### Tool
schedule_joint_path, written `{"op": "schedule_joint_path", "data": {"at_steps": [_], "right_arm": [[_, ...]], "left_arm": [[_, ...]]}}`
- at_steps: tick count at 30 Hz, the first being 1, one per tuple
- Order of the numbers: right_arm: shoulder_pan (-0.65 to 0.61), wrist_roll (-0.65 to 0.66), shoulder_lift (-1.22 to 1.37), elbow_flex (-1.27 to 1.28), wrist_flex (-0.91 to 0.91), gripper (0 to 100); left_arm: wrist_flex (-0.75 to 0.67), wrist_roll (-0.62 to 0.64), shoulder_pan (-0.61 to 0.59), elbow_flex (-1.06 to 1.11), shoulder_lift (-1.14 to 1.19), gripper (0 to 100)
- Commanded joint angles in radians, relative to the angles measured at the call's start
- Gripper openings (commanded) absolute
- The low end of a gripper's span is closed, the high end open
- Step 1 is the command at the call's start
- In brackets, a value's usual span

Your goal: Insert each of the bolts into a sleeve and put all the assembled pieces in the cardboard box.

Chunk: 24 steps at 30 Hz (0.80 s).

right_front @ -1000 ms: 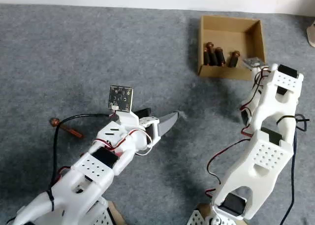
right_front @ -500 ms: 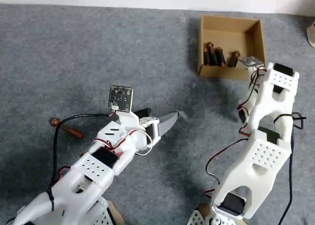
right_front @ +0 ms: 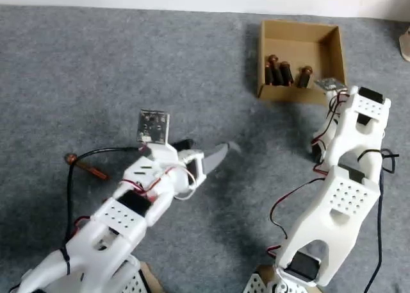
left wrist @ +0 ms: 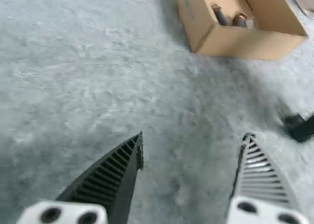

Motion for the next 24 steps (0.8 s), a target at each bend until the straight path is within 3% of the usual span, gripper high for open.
{"op": "schedule_joint_path", "data": {"at_steps": [1, 8, 17, 24], "right_arm": [[-0.022, 0.012, -0.016, 0.018, 0.068, 0.5], [-0.013, 0.012, -0.139, 0.021, 0.133, 0.5], [-0.016, -0.058, -0.243, 0.022, 0.128, 0.5], [-0.035, -0.141, -0.302, 0.021, 0.102, 0.5]], "left_arm": [[0.021, 0.006, -0.054, -0.114, 0.007, 30], [0.336, 0.061, -0.229, -0.249, 0.001, 30], [0.516, 0.063, -0.584, -0.251, -0.001, 30], [0.698, 0.063, -0.714, -0.254, -0.001, 30]]}}
